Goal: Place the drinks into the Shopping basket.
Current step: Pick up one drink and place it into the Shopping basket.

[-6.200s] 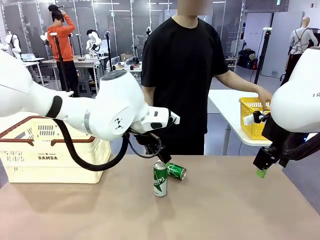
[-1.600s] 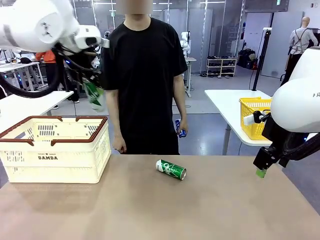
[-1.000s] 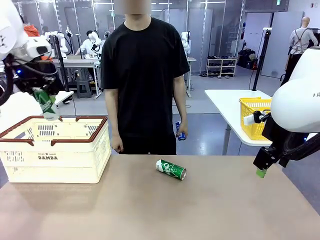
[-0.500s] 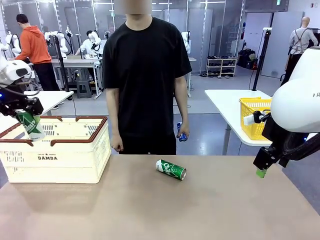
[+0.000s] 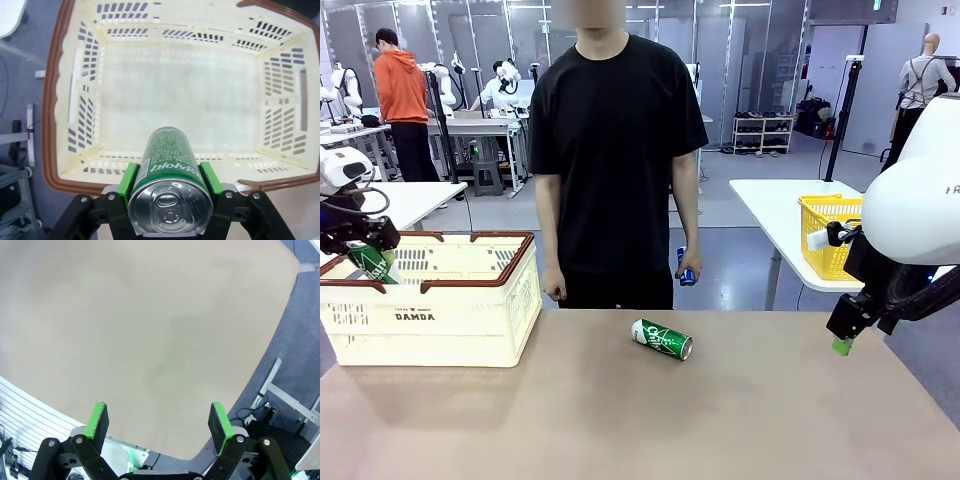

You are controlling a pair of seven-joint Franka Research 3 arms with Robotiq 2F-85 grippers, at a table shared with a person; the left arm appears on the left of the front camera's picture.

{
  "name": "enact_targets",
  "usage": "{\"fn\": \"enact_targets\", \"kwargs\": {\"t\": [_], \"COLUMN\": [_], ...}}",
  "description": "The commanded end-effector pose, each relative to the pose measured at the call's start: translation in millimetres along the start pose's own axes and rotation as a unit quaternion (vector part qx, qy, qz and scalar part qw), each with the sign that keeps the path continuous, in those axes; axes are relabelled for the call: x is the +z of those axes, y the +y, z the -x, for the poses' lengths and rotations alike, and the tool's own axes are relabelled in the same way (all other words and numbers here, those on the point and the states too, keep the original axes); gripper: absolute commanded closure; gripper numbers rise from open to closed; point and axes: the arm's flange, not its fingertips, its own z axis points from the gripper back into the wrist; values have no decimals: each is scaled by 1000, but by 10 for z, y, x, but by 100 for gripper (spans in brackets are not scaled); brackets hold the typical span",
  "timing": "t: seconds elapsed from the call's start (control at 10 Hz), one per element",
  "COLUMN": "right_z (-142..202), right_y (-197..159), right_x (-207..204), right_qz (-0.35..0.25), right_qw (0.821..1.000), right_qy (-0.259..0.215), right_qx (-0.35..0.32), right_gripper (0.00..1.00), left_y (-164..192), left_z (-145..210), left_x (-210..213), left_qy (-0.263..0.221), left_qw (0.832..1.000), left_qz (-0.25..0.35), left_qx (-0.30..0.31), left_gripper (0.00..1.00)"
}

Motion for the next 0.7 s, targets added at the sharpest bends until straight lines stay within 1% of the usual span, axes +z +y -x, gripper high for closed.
{"fn": "enact_targets", "kwargs": {"t": [0.0, 0.2, 0.3, 0.4, 0.6], "right_z": [2, 2, 2, 2, 2], "right_y": [-12, -12, -12, -12, -12], "right_x": [9, 9, 9, 9, 9], "right_qz": [0, 0, 0, 0, 0], "right_qw": [1000, 1000, 1000, 1000, 1000], "right_qy": [1, 1, 1, 1, 1], "right_qx": [6, 6, 6, 6, 6], "right_gripper": [0, 0, 0, 0, 0], "left_y": [-8, -8, -9, 37, 72], "left_z": [10, 10, -1, -117, -349], "left_x": [78, 78, -20, -75, -71], "left_qy": [-3, -3, 1, 13, 23], "left_qw": [1000, 1000, 1000, 1000, 1000], "left_qz": [-9, -9, 0, 5, 5], "left_qx": [3, 3, 0, 9, 4], "left_gripper": [100, 100, 40, 40, 40]}}
